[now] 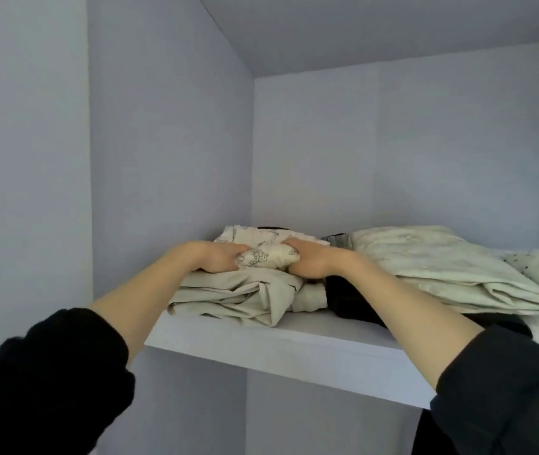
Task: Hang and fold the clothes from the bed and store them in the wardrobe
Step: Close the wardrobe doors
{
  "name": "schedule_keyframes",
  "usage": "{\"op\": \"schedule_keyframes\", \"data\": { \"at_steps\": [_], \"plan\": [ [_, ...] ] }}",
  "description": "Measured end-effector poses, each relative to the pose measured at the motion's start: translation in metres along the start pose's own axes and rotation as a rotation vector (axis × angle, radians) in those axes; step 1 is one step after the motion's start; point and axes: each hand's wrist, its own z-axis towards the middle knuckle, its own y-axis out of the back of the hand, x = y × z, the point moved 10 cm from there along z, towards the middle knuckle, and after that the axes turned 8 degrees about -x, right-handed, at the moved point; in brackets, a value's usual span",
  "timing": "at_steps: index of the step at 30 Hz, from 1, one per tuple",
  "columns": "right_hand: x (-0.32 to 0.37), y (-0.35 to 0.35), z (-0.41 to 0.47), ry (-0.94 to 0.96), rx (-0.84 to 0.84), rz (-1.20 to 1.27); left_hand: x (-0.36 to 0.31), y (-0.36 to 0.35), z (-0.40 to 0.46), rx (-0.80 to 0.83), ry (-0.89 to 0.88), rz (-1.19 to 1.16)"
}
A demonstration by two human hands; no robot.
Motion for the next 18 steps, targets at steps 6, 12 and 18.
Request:
{"op": "schedule_keyframes", "data": {
  "at_steps": [6,12,18],
  "plan": [
    [0.007,0.024,-0.028,-0.066,-0.071,0.278,-0.004,0.04,-0.023,-0.179,0.012,-0.139],
    [0.064,0.042,-0.104,0.016,-0.301,0.177,-0.02,0.06,-0.097,-0.495,-0.09,-0.268],
    [0.12,0.021,-0.22,-0.023,-0.407,0.174,-0.031,0.027,-0.228,-0.603,-0.189,-0.348]
  ]
}}
